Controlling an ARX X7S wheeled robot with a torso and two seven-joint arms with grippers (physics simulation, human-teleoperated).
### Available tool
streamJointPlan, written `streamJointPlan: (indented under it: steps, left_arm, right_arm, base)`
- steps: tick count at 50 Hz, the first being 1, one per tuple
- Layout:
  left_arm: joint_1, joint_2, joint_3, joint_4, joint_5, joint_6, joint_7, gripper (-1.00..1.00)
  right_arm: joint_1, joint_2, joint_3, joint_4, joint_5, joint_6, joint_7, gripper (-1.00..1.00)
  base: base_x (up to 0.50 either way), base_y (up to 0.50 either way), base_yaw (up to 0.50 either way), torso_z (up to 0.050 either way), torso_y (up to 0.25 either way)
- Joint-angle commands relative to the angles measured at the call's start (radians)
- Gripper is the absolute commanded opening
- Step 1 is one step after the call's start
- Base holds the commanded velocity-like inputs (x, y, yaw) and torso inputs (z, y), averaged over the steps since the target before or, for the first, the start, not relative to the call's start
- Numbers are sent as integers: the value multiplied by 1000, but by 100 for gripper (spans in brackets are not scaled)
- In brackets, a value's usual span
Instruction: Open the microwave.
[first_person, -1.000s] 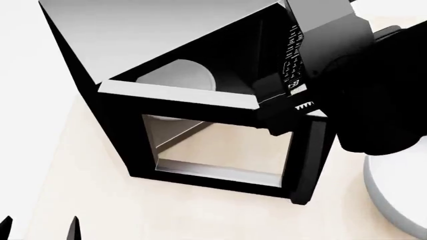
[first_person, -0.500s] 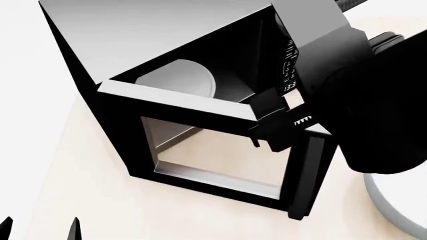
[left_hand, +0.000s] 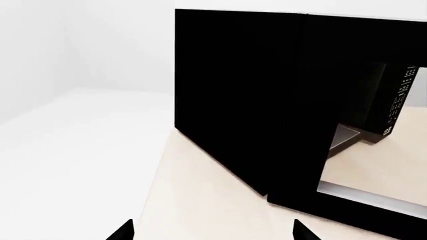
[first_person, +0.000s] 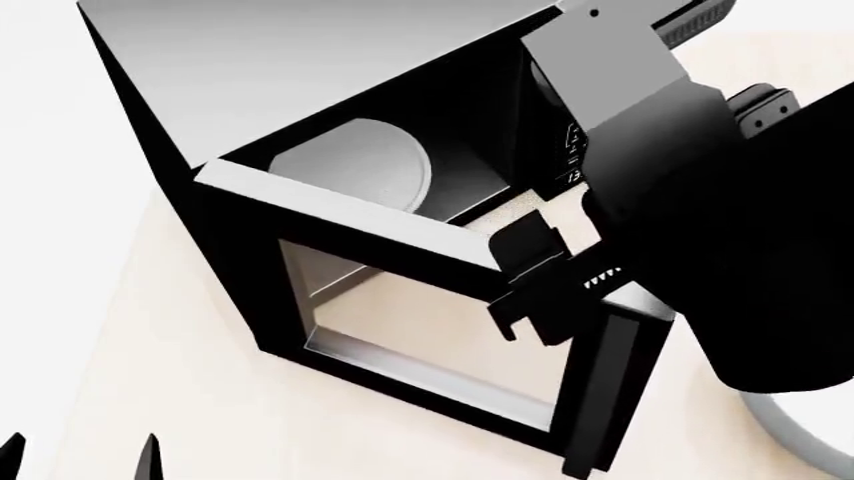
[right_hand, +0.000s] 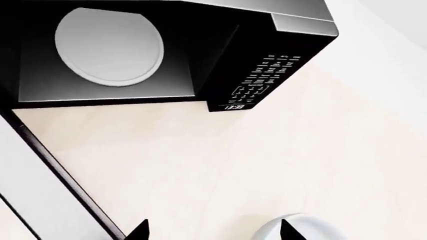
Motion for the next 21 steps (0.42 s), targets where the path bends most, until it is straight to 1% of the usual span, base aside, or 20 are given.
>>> streamJointPlan:
  steps: [1, 12, 21]
  left_arm:
    - [-1, -2, 2, 0, -2, 2, -1, 100]
    - [1, -5, 3, 5, -4, 1, -5, 100]
    - [-1, -7, 3, 5, -5, 1, -6, 100]
  right_arm:
    - [-34, 7, -84, -28, 172, -21, -24, 100]
    - [-68, -24, -81, -41, 113, -36, -70, 100]
    - [-82, -22, -79, -68, 113, -48, -90, 100]
  base:
    - [0, 0, 0, 0, 0]
    - [0, 1, 2, -2, -6]
    - [1, 2, 3, -2, -6]
